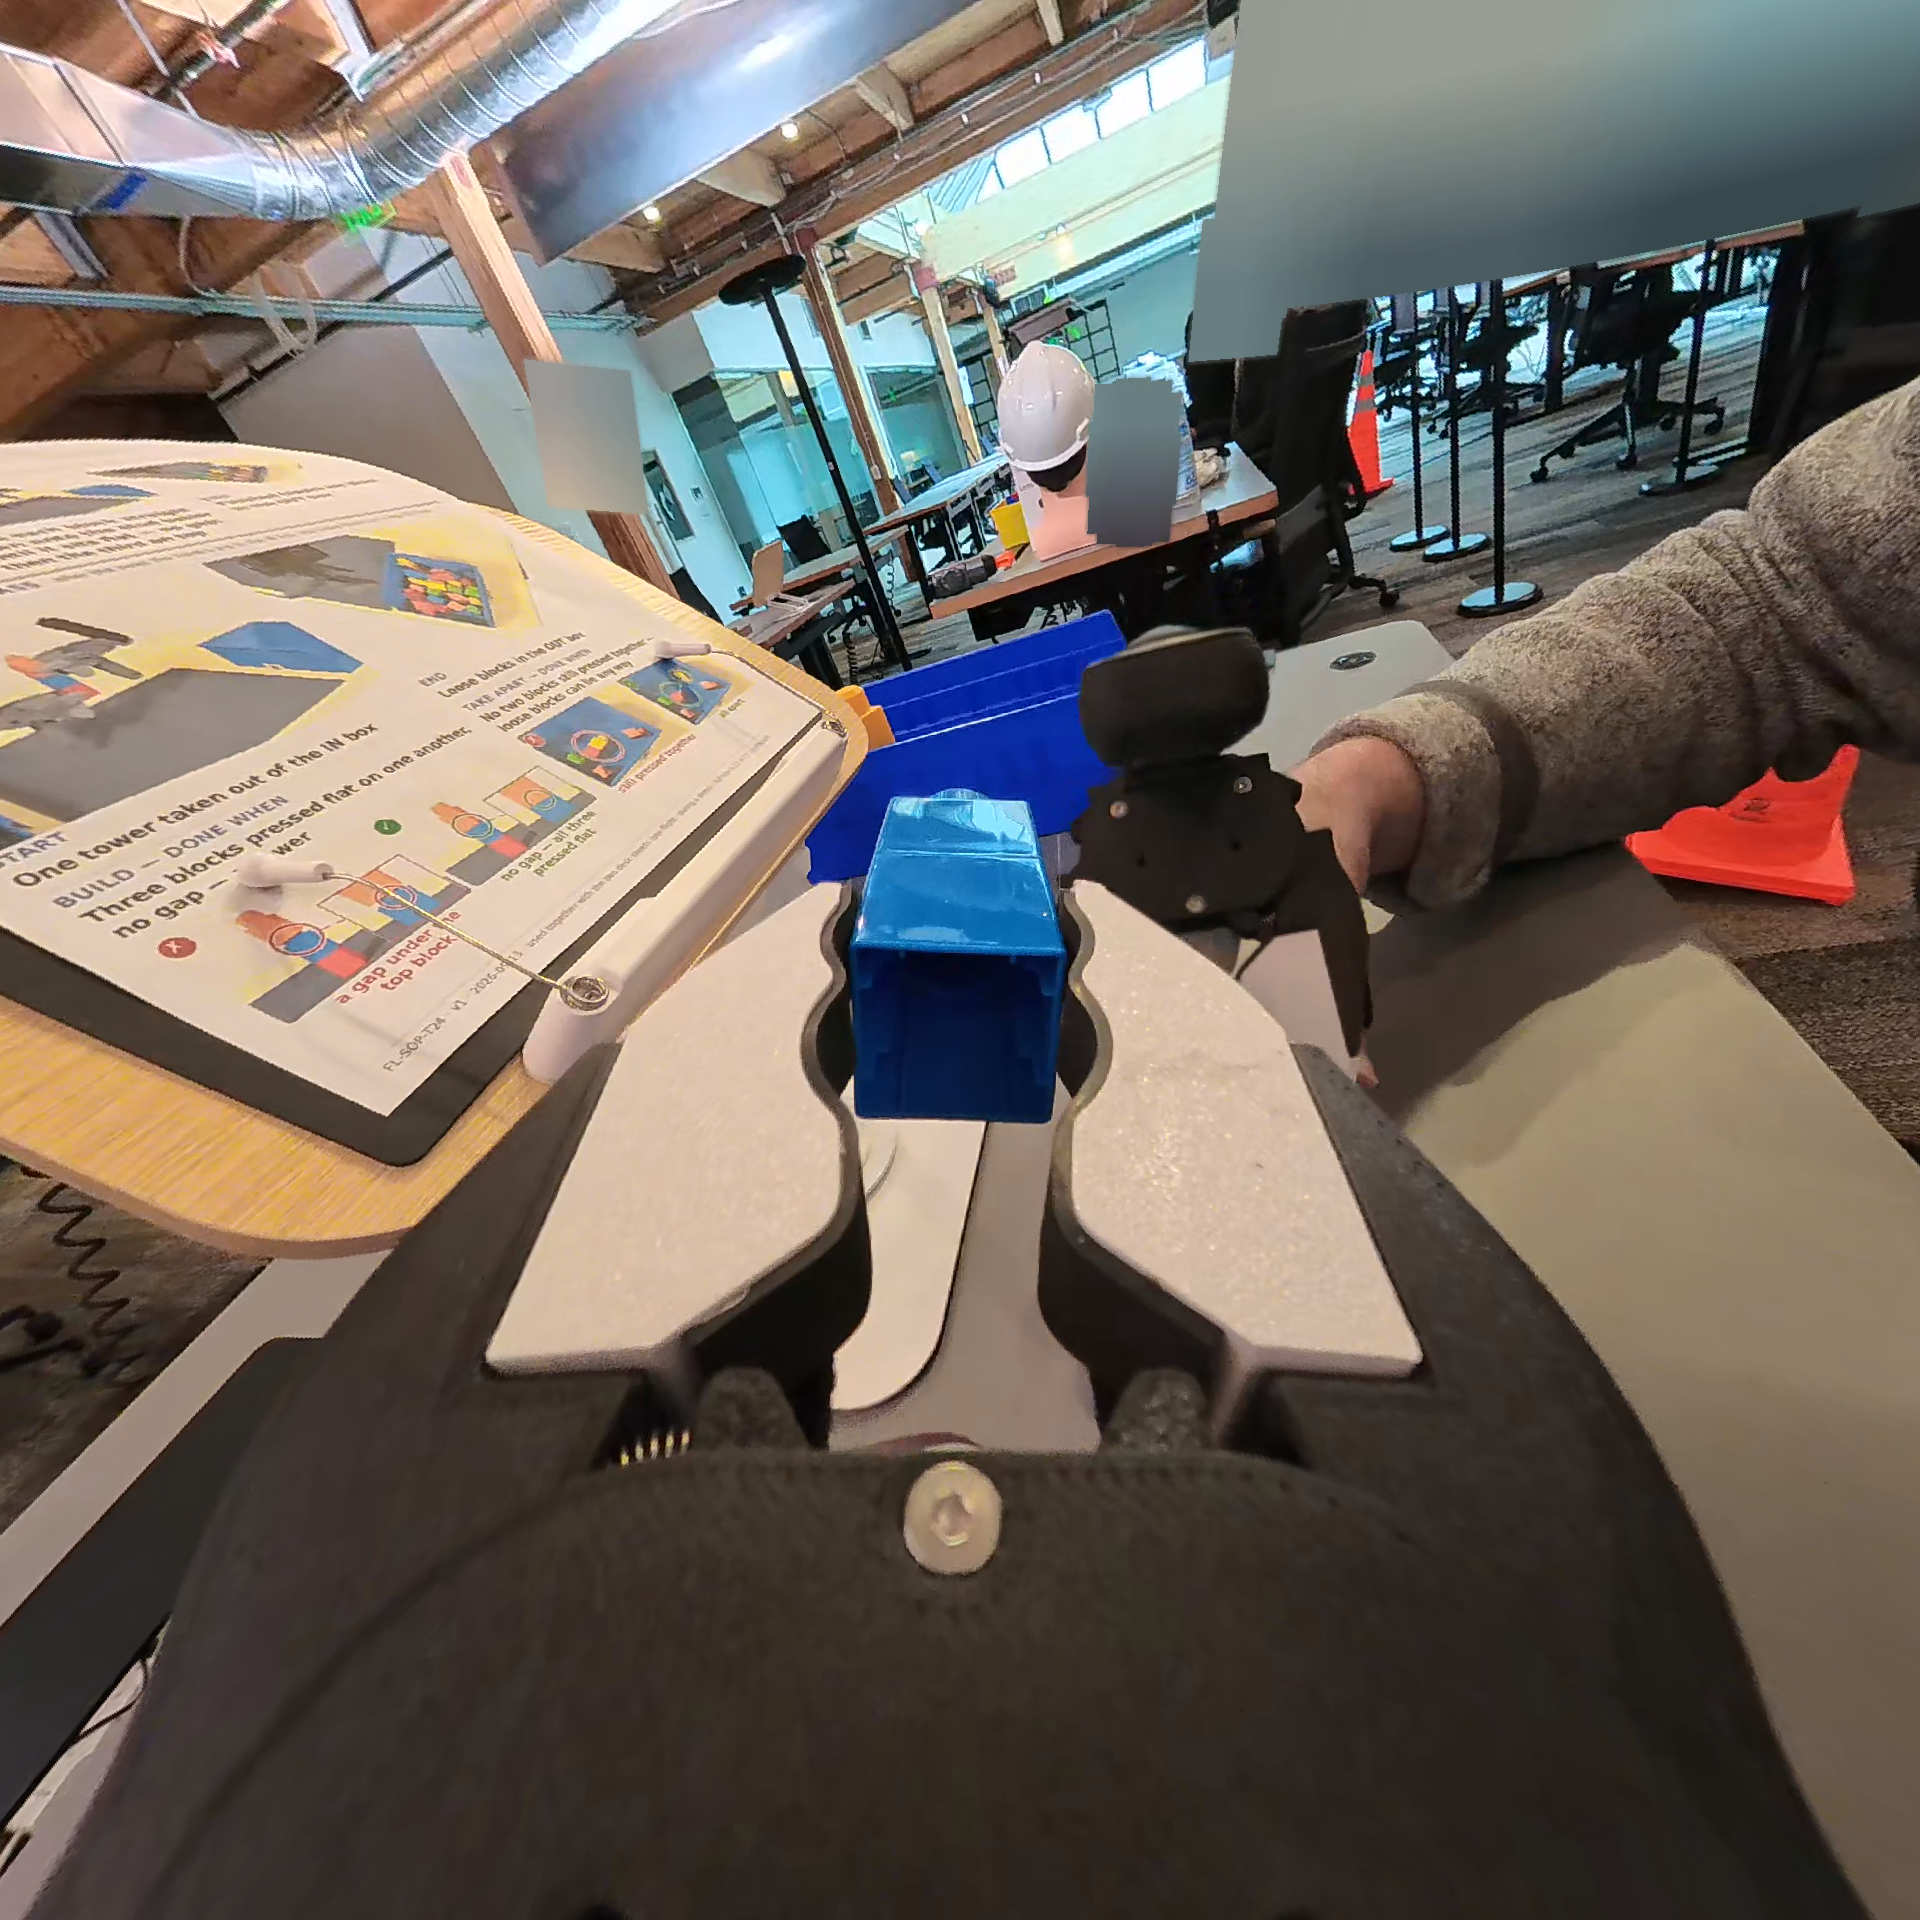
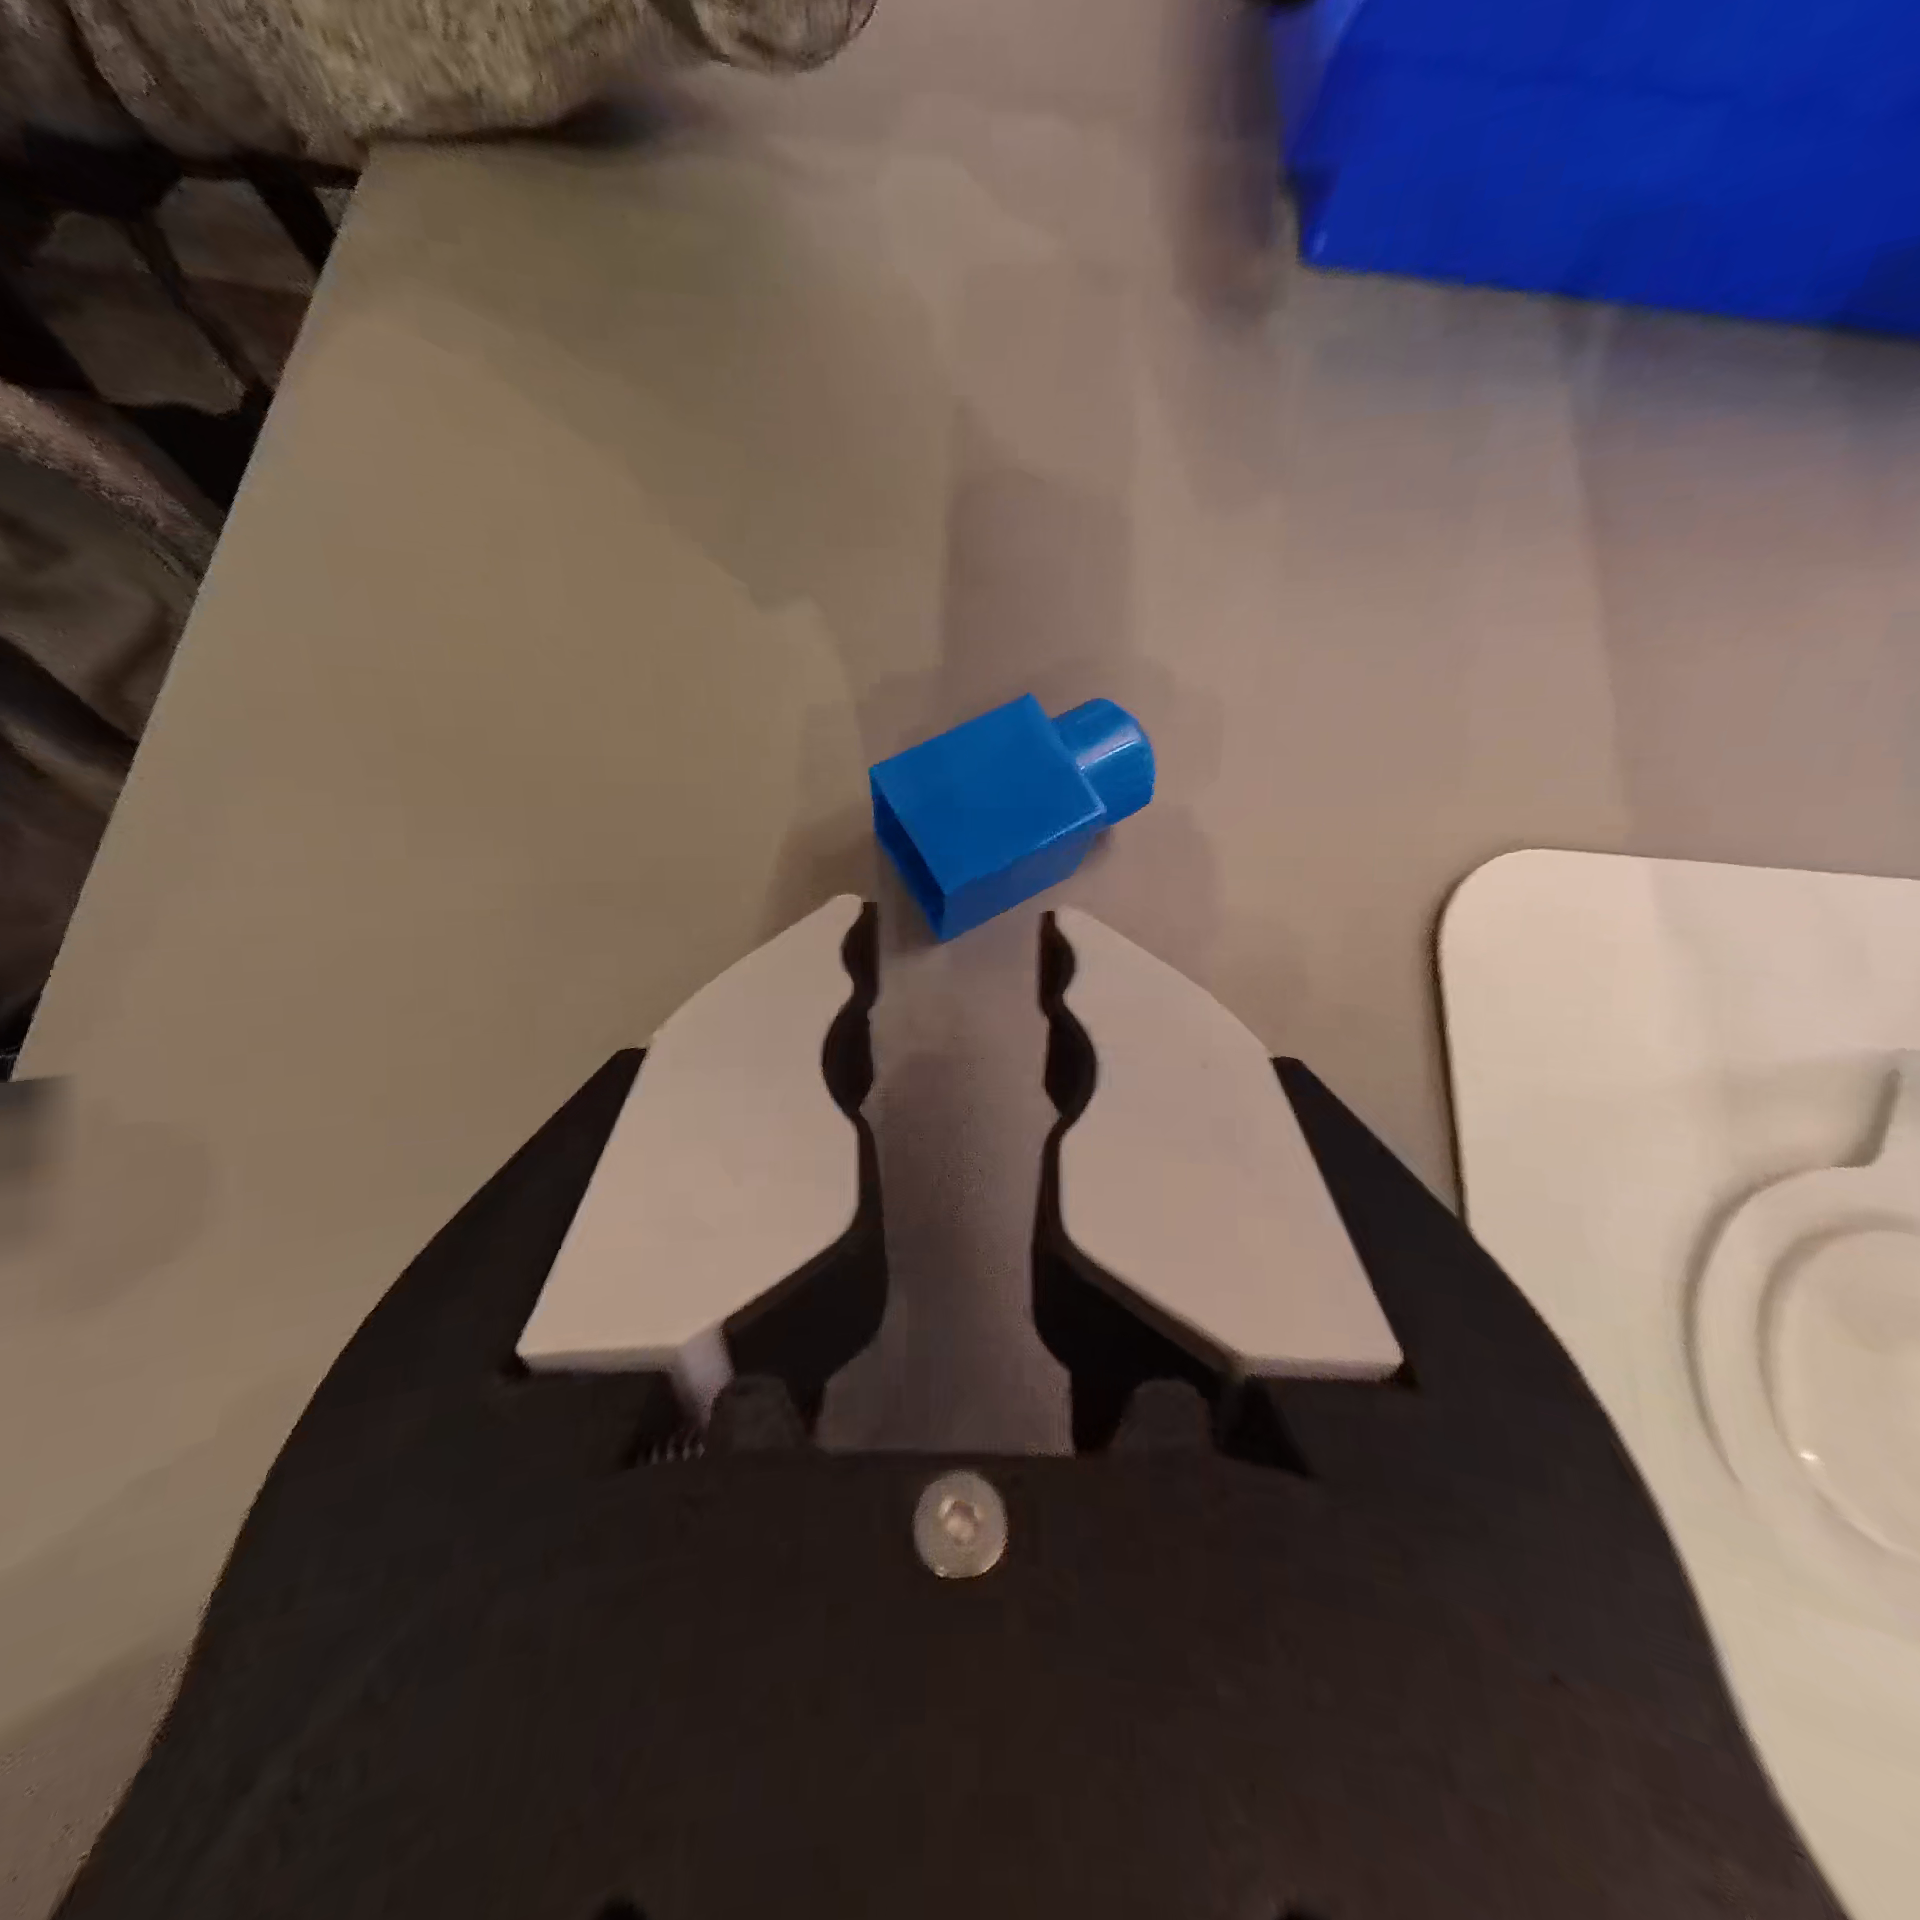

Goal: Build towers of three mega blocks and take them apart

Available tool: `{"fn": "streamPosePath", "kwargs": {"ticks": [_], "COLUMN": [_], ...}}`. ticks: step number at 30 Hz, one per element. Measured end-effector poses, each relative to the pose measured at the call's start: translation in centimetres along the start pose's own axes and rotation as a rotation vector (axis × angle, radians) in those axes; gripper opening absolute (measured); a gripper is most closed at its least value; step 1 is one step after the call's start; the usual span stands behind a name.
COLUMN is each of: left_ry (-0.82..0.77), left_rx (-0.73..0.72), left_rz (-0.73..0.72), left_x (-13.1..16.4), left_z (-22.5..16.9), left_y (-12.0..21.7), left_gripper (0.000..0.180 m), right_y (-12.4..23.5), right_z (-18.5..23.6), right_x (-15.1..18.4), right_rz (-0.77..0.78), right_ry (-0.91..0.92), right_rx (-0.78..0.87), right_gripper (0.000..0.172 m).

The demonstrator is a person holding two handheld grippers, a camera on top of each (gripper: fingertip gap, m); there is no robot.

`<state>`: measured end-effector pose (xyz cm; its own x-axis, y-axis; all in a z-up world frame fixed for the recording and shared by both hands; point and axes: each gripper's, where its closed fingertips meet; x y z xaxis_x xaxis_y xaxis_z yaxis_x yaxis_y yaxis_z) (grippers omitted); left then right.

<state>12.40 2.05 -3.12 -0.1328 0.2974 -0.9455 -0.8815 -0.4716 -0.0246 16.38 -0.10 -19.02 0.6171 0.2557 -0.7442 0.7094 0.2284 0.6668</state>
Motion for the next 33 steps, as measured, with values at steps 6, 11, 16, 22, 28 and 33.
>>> {"fn": "streamPosePath", "kwargs": {"ticks": [6, 11, 16, 22, 28, 33], "left_ry": [-0.001, -0.013, -0.014, -0.014, 0.000, 0.010], "left_rx": [0.000, -0.007, -0.043, -0.050, -0.041, -0.024], "left_rz": [-0.005, -0.009, -0.029, -0.040, -0.041, -0.033], "left_x": [-0.2, -0.6, -1.3, -1.7, -1.5, -1.0], "left_z": [0.1, 0.3, 1.2, 1.7, 1.7, 1.6], "left_y": [0.1, 0.4, 1.6, 2.1, 2.1, 1.8], "left_gripper": [0.036, 0.036, 0.036, 0.035, 0.036, 0.035], "right_y": [-1.6, -4.0, -3.6, -1.5, -4.9, -5.1], "right_z": [1.3, 3.5, 4.0, -1.1, -1.3, -0.9], "right_x": [0.3, -2.4, -4.1, -2.4, -1.4, -2.0], "right_rz": [0.041, -0.002, -0.096, -0.140, -0.047, -0.068], "right_ry": [-0.022, 0.047, 0.082, 0.065, 0.124, 0.149], "right_rx": [-0.051, -0.106, -0.135, -0.016, -0.132, -0.193], "right_gripper": [0.020, 0.021, 0.029, 0.062, 0.063, 0.035]}}
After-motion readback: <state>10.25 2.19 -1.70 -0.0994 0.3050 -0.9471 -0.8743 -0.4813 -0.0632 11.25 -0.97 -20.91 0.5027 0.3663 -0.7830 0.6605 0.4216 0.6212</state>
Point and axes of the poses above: each gripper's, where its closed fingertips meet, y back along the fingers, x out of its underside, z = x × y across the jaws, and after that the axes turned 2 degrees about -x, right-handed
